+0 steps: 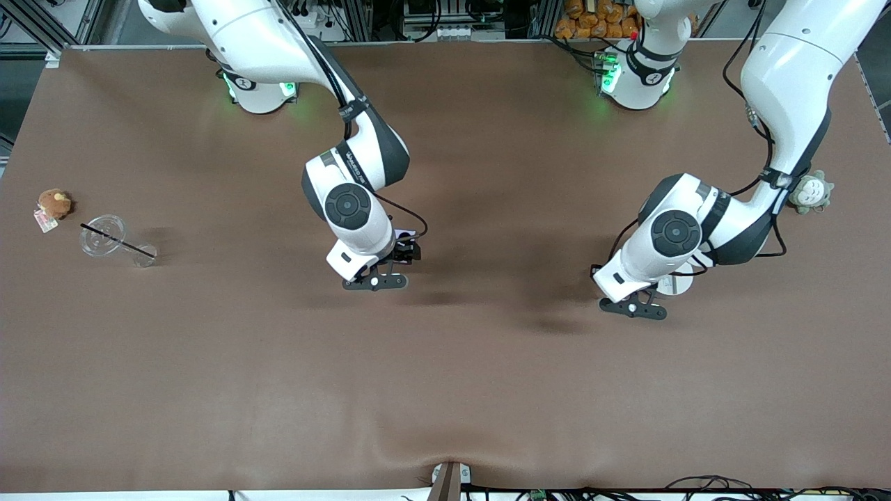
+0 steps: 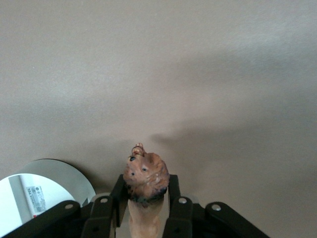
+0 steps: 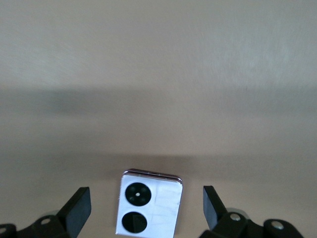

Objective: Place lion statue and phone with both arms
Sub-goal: 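Set the lion by the white cup while the right gripper grasps the phone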

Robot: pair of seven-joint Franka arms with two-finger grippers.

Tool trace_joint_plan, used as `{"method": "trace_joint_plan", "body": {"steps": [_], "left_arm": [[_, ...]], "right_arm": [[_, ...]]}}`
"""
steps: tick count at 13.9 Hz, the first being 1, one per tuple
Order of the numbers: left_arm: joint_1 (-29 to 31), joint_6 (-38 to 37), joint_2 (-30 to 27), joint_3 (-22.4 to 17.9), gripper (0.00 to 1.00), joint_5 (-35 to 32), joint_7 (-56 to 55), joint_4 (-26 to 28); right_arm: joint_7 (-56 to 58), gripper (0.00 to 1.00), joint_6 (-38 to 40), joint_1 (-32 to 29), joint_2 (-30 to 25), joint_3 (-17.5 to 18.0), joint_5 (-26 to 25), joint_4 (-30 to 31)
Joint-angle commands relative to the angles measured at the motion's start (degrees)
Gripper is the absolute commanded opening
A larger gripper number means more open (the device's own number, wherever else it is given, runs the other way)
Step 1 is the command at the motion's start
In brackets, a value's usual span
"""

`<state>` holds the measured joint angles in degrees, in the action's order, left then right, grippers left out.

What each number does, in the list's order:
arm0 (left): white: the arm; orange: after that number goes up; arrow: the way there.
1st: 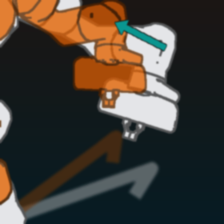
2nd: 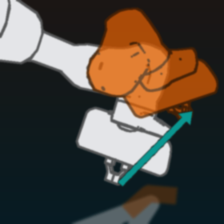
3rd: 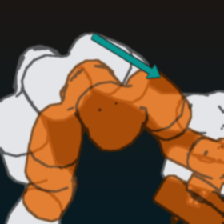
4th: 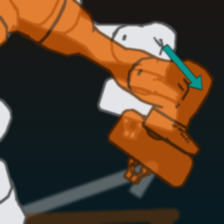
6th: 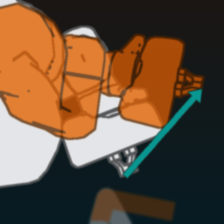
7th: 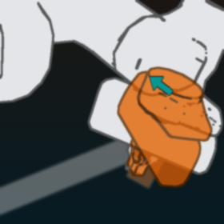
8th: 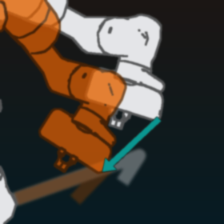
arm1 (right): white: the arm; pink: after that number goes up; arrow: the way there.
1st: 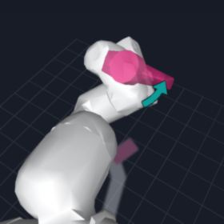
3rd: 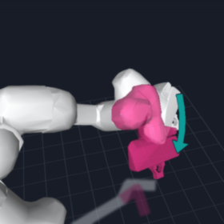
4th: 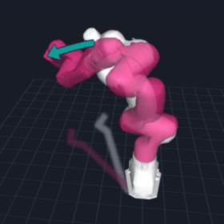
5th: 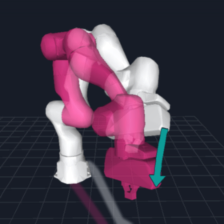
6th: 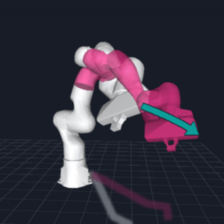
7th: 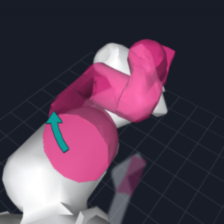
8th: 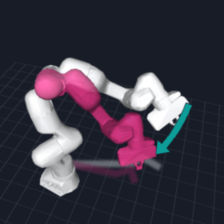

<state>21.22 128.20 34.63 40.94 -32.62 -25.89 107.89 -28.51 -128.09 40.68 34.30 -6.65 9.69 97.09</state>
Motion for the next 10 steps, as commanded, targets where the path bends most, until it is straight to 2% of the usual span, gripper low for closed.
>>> {"method": "trace_joint_plan", "body": {"steps": [1,5,10], "left_arm": [[2.07,1.88,-1.50,0.81,0.00,-1.30,-0.04,2.77],[3.83,6.00,-1.67,0.81,0.00,-1.30,-0.74,6.36],[4.80,8.12,-1.41,0.81,0.00,-1.30,-1.00,7.95]], "right_arm": [[-2.61,1.00,-2.25,1.76,-2.39,-0.82,-0.20,4.78],[-3.57,1.00,-2.86,2.47,-2.74,-0.90,-0.55,7.05],[-5.95,1.00,-16.21,3.17,-2.39,-0.73,-0.38,13.91]]}}
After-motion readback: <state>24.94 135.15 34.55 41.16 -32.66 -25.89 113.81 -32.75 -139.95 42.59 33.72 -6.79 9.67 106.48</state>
